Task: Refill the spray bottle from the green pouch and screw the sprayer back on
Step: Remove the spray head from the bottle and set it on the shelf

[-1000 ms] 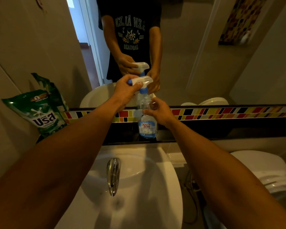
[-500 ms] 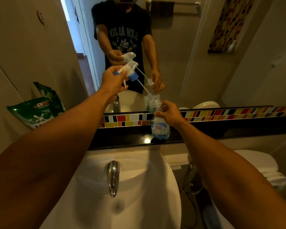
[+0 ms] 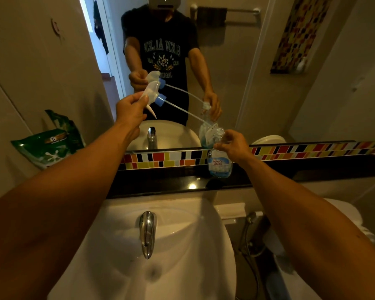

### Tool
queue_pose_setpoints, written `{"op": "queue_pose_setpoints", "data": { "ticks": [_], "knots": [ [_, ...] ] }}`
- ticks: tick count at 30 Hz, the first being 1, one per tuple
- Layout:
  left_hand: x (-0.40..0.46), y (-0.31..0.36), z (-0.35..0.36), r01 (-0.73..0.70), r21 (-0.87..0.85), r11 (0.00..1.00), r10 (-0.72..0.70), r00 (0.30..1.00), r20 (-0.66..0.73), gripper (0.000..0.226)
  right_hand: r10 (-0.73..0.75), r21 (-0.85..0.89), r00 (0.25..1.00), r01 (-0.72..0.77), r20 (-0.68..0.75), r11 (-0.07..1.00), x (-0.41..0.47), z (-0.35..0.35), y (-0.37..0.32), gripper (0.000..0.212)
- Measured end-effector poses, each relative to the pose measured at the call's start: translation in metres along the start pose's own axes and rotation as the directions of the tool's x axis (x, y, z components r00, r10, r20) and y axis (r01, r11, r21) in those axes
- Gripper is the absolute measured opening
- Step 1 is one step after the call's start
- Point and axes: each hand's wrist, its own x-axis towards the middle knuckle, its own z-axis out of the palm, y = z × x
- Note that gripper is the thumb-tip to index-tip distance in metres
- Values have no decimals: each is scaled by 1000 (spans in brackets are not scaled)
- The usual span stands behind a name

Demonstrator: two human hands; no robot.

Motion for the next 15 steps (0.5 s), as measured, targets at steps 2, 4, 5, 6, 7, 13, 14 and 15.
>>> {"op": "queue_pose_setpoints", "data": {
  "ticks": [2,4,5,6,7,13,14,15],
  "knots": [
    [-2,-4,-4,22,-15,1000,-22,999,-31,23,2,7,1000,-2,1,1000,0,-1,0,33],
    [-3,-9,-7,56,-25,998,-58,996,-61,25,7,28,1000,-7,-2,1000,1,-2,0,35],
    [-4,-12,-10,73,-24,997,-75,995,-72,26,8,41,1000,-8,-6,999,1,-2,0,35],
    [-5,-16,-12,90,-21,996,-92,992,-83,28,5,51,1000,-5,-10,999,1,-2,0,34],
    [-5,-20,-15,110,-18,994,-111,990,-93,29,4,56,1000,-3,-15,998,1,-1,0,32],
    [-13,-41,-24,245,-42,969,-248,962,-116,11,-1,77,1000,3,-28,997,1,2,1,31],
    [-15,-44,-24,273,-57,960,-278,955,-107,10,0,79,1000,2,-25,997,1,2,2,33],
    [-17,-47,-26,302,-66,951,-307,947,-95,12,2,82,1000,0,-20,997,1,3,2,34]
  ]
}}
